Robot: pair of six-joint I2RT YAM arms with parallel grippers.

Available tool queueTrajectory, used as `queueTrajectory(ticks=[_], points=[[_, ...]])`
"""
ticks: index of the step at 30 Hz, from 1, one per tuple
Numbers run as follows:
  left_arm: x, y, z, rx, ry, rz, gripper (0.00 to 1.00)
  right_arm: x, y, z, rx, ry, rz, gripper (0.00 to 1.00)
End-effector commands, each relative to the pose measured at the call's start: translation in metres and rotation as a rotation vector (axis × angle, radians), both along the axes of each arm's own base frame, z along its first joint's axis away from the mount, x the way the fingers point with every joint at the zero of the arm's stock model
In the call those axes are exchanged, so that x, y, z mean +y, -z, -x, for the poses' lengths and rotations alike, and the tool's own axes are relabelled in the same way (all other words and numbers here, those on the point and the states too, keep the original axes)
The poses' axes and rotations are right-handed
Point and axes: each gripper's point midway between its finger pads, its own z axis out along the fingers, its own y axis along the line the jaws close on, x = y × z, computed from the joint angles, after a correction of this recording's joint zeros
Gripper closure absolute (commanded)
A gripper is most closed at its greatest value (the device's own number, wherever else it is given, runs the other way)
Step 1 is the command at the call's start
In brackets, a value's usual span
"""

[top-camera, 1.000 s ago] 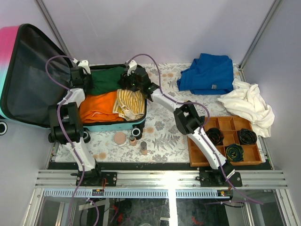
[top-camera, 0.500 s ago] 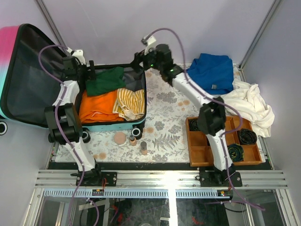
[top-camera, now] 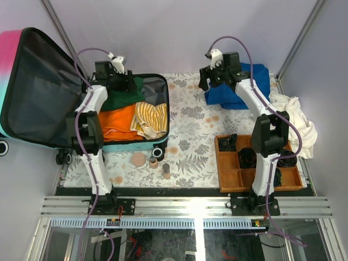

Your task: Pack the luggage

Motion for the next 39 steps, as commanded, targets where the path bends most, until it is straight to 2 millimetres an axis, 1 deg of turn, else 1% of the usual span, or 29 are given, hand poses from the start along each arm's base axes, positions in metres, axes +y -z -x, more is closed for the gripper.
queueTrajectory(ticks=[1,2,3,4,6,8,11,12,15,17,18,20,25,28,31,32,33,35,38,39], points=[[0.011,0.041,-0.001,0.148,-0.036,-0.032,0.3,-0.055,-0.008,0.014,-0.081,-0.043,0.262,0.17],[0.014,0.054,-0.002,0.183,-0.037,-0.046,0.3,-0.068,-0.001,0.014,-0.08,-0.047,0.333,0.15],[0.015,0.061,0.0,0.209,-0.035,-0.058,0.3,-0.08,0.006,0.015,-0.077,-0.054,0.388,0.14],[0.016,0.064,0.002,0.225,-0.032,-0.065,0.3,-0.091,0.013,0.016,-0.071,-0.064,0.432,0.13],[0.018,0.063,0.006,0.229,-0.03,-0.089,0.23,-0.115,0.023,0.017,-0.082,-0.076,0.525,0.12],[0.022,0.051,0.008,0.205,-0.038,-0.118,0.16,-0.134,0.033,0.018,-0.105,-0.108,0.636,0.09],[0.026,0.021,0.013,0.152,-0.049,-0.148,0.05,-0.156,0.049,0.021,-0.096,-0.149,0.749,0.06],[0.026,0.01,0.016,0.133,-0.049,-0.151,0.03,-0.16,0.051,0.02,-0.097,-0.151,0.773,0.05],[0.02,-0.022,0.028,0.082,-0.035,-0.136,0.0,-0.168,0.062,0.02,-0.097,-0.199,0.833,0.04],[0.014,-0.039,0.04,0.06,-0.014,-0.116,0.0,-0.169,0.073,0.02,-0.103,-0.252,0.873,0.02],[0.01,-0.044,0.045,0.056,-0.003,-0.105,0.0,-0.17,0.075,0.018,-0.116,-0.27,0.894,0.02],[0.004,-0.051,0.054,0.05,0.013,-0.086,0.0,-0.172,0.092,0.021,-0.095,-0.316,0.926,0.01],[-0.003,-0.063,0.071,0.038,0.035,-0.063,0.0,-0.18,0.122,0.019,-0.078,-0.414,1.001,0.01],[-0.004,-0.071,0.076,0.026,0.038,-0.061,0.0,-0.18,0.134,0.012,-0.091,-0.431,1.02,0.01],[-0.005,-0.076,0.078,0.016,0.038,-0.055,0.0,-0.179,0.143,0.001,-0.096,-0.417,1.02,0.03],[-0.006,-0.076,0.079,0.019,0.04,-0.051,0.0,-0.179,0.149,0.0,-0.083,-0.424,1.021,0.04],[-0.007,-0.078,0.08,0.017,0.044,-0.048,0.0,-0.18,0.153,-0.002,-0.077,-0.422,1.022,0.05],[-0.009,-0.079,0.081,0.017,0.047,-0.042,0.0,-0.18,0.16,-0.008,-0.072,-0.418,1.027,0.15],[-0.01,-0.08,0.082,0.015,0.051,-0.036,0.0,-0.174,0.168,-0.012,-0.067,-0.417,0.998,0.45],[-0.01,-0.08,0.083,0.016,0.051,-0.035,0.0,-0.17,0.168,-0.015,-0.066,-0.405,0.983,0.56]])
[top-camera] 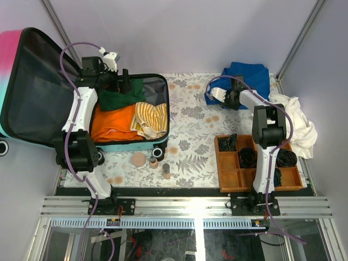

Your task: Pack the luggage

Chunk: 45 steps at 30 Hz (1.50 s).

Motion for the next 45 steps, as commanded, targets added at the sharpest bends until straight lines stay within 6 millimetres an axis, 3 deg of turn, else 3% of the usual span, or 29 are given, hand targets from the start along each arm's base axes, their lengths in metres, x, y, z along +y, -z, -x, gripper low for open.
queueTrajectory(ticks=[1,3,4,9,15,20,21,22,25,27,29,32,36,38,41,45], points=[[-0.004,-0.017,0.008,-0.029,0.015,0.024,0.0,0.015,-0.015,-0.021,-0.053,0.03,-0.059,0.69],[-0.005,-0.019,0.009,-0.035,0.015,0.023,0.0,0.028,-0.019,-0.026,-0.063,0.064,-0.104,0.94],[-0.005,-0.02,0.009,-0.038,0.014,0.025,0.0,0.036,-0.025,-0.029,-0.075,0.078,-0.132,0.99],[-0.006,-0.027,0.009,-0.051,0.005,0.047,0.0,0.095,-0.044,-0.031,-0.064,0.15,-0.287,1.0],[-0.015,-0.032,0.009,-0.042,-0.004,0.098,0.0,0.183,-0.073,-0.021,-0.037,0.331,-0.512,1.0],[-0.033,-0.03,0.008,-0.022,-0.008,0.133,0.01,0.233,-0.106,-0.031,0.035,0.513,-0.775,1.0],[-0.038,-0.03,0.008,-0.02,-0.006,0.131,0.01,0.242,-0.112,-0.03,0.066,0.518,-0.823,0.97],[-0.042,-0.031,0.008,-0.022,-0.003,0.127,0.01,0.25,-0.12,-0.028,0.1,0.505,-0.867,0.86],[-0.06,-0.028,0.009,-0.017,0.024,0.117,0.01,0.268,-0.15,-0.01,0.18,0.374,-0.963,0.4],[-0.072,-0.026,0.011,-0.016,0.039,0.108,0.01,0.26,-0.167,-0.004,0.149,0.305,-0.955,0.25],[-0.084,-0.022,0.013,-0.017,0.059,0.094,0.01,0.241,-0.171,-0.004,0.1,0.284,-0.916,0.22],[-0.103,-0.022,0.017,-0.021,0.092,0.098,0.0,0.201,-0.167,-0.02,0.006,0.297,-0.827,0.27],[-0.124,-0.023,0.023,-0.025,0.14,0.095,0.0,0.126,-0.144,-0.059,-0.108,0.431,-0.701,0.36],[-0.135,-0.022,0.027,-0.025,0.166,0.089,0.0,0.1,-0.131,-0.073,-0.102,0.497,-0.698,0.38],[-0.147,-0.019,0.032,-0.022,0.177,0.072,0.0,0.081,-0.107,-0.075,-0.028,0.559,-0.718,0.39],[-0.163,-0.015,0.038,-0.008,0.194,0.071,0.0,0.085,-0.073,-0.055,0.08,0.577,-0.716,0.4]])
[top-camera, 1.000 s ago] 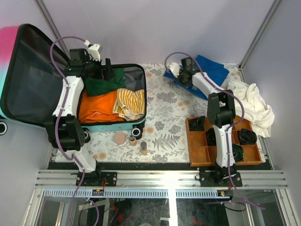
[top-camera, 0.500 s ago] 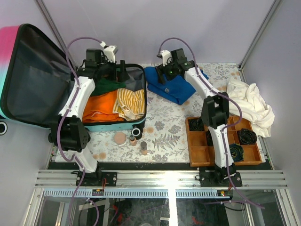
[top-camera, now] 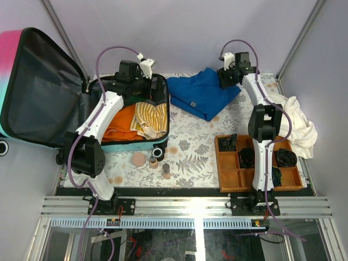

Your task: Pack the luggage

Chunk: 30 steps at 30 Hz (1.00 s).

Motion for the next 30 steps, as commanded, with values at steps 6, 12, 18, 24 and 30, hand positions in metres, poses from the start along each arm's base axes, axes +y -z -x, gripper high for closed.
queueTrajectory(ticks=[6,12,18,24,30], points=[[-0.043,-0.025,0.004,-0.114,0.019,0.017,0.0,0.012,0.065,0.073,0.284,-0.058,-0.017,0.4],[-0.078,-0.016,0.011,-0.125,0.004,0.0,0.0,0.01,0.064,0.141,0.497,-0.072,-0.091,0.46],[-0.114,0.005,0.016,-0.082,-0.043,-0.013,0.0,-0.005,0.05,0.201,0.584,-0.028,-0.158,0.45],[-0.155,0.02,0.023,-0.045,-0.084,0.017,0.0,-0.019,0.014,0.211,0.55,0.055,-0.341,0.18],[-0.167,0.036,0.017,0.046,-0.281,0.119,0.0,-0.036,-0.018,0.186,0.422,0.151,-0.454,0.02]])
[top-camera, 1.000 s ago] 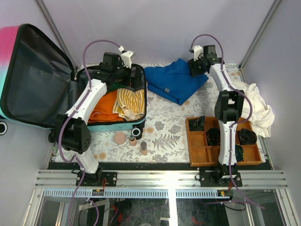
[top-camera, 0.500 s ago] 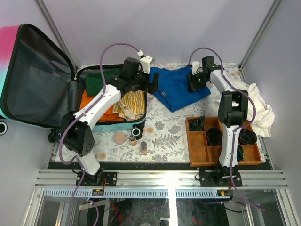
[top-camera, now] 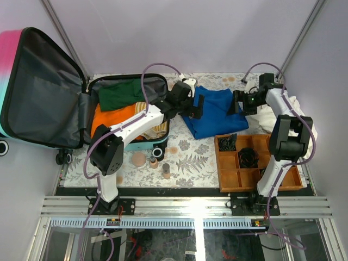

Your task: Pack the luggage

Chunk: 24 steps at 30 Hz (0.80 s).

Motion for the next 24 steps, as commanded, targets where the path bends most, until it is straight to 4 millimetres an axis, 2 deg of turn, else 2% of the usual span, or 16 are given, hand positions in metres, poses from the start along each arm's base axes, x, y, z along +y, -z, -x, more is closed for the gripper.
queueTrajectory(ticks=[1,6,12,15,20,24], points=[[-0.005,-0.022,-0.025,-0.023,-0.246,0.15,0.0,-0.004,-0.044,-0.023,-0.124,0.101,-0.072,0.0],[0.005,0.006,-0.029,0.059,-0.439,0.187,0.0,-0.018,-0.033,-0.05,-0.151,0.17,-0.015,0.01],[0.001,0.04,-0.026,0.093,-0.5,0.123,0.0,-0.029,-0.002,-0.072,-0.116,0.162,0.042,0.01],[-0.002,0.049,-0.027,0.075,-0.513,0.094,0.0,-0.028,0.011,-0.076,-0.101,0.148,0.036,0.0],[0.0,0.077,-0.035,0.075,-0.55,0.027,0.0,-0.023,0.033,-0.075,-0.046,0.131,0.011,0.01],[0.003,0.099,-0.033,0.11,-0.581,-0.01,0.0,-0.023,0.043,-0.075,-0.028,0.133,0.01,0.01]])
